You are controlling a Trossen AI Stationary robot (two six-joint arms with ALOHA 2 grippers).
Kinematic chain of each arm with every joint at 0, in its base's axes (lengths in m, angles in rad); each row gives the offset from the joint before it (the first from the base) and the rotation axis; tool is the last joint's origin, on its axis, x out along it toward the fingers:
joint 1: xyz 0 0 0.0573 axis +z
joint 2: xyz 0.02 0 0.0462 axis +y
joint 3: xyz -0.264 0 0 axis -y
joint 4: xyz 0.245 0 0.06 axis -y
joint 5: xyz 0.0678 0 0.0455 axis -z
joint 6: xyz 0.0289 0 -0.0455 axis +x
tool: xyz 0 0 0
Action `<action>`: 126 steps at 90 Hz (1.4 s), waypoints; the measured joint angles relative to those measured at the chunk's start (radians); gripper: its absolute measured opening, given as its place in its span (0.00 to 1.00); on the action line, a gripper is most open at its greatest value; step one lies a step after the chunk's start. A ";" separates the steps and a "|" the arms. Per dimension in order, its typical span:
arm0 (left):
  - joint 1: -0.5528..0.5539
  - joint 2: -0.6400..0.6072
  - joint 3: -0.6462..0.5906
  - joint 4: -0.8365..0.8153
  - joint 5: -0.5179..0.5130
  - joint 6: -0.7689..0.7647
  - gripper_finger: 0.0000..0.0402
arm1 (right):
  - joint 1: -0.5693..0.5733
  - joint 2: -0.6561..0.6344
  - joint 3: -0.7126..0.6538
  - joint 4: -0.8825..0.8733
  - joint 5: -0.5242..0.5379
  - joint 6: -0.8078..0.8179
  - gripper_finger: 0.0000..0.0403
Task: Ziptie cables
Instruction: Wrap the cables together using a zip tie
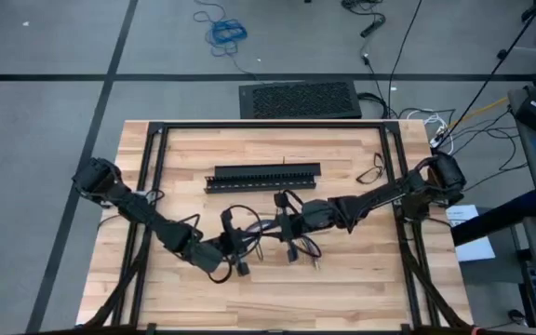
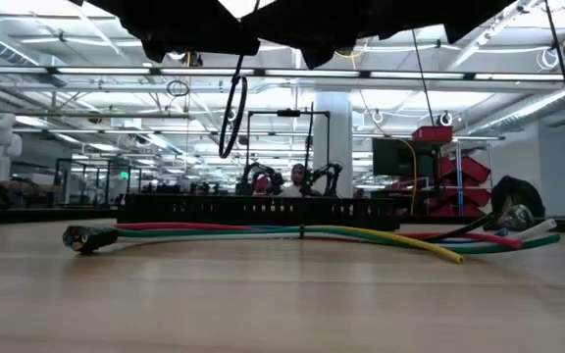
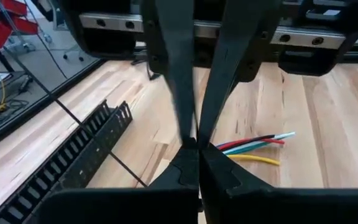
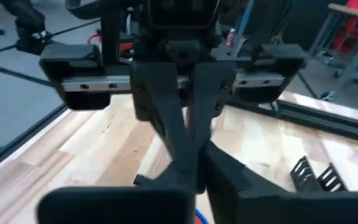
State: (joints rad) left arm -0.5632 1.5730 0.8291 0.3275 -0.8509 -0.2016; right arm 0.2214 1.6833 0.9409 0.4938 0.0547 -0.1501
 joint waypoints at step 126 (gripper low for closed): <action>-0.153 -0.023 0.001 -0.547 0.049 -0.844 0.41 | -0.005 0.117 0.000 0.116 -0.086 -0.213 0.00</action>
State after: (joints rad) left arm -0.7158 1.5501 0.8303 -0.2192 -0.8018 -1.0456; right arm 0.2162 1.8004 0.9405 0.6101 -0.0313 -0.3635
